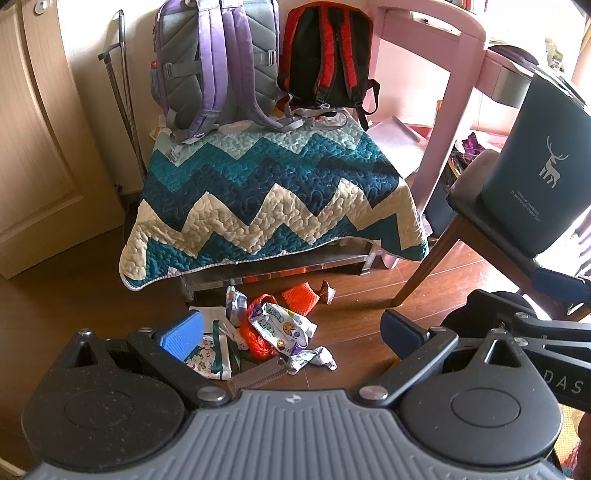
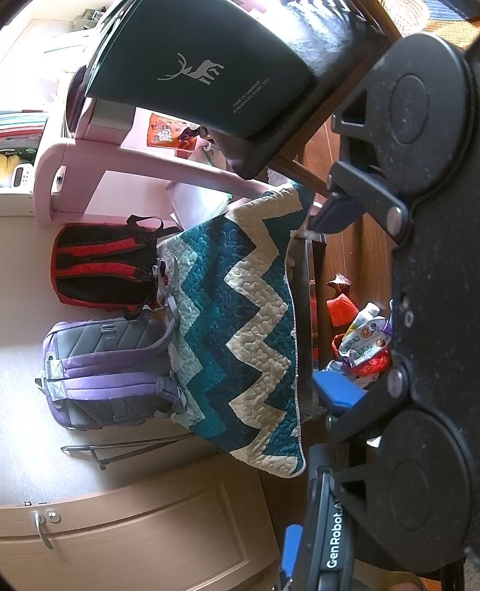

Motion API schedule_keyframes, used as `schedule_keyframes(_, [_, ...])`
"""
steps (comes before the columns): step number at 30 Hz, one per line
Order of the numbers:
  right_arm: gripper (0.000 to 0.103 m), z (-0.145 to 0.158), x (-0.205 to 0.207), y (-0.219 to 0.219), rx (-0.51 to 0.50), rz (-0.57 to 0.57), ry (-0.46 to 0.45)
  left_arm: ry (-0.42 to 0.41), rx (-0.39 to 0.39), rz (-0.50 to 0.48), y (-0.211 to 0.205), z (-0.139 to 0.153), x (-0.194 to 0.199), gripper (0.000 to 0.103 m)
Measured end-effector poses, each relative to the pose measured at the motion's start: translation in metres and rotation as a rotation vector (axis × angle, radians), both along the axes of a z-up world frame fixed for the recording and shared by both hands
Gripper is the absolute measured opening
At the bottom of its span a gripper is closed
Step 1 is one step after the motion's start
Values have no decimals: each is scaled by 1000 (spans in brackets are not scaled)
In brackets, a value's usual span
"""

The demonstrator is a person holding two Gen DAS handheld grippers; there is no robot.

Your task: Collect trash

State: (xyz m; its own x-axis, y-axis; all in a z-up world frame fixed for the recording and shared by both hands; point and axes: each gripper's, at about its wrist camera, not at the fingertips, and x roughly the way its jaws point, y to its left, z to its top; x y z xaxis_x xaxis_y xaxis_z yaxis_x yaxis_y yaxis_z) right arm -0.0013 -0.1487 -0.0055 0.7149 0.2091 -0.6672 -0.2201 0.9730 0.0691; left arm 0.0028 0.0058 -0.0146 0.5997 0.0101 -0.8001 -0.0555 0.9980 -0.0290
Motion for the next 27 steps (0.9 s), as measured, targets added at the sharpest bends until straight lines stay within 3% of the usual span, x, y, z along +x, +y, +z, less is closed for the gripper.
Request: schedule_keyframes(27, [81,0,-3,1,-1,-1,-9,-6,8,2,1,-1,4,103])
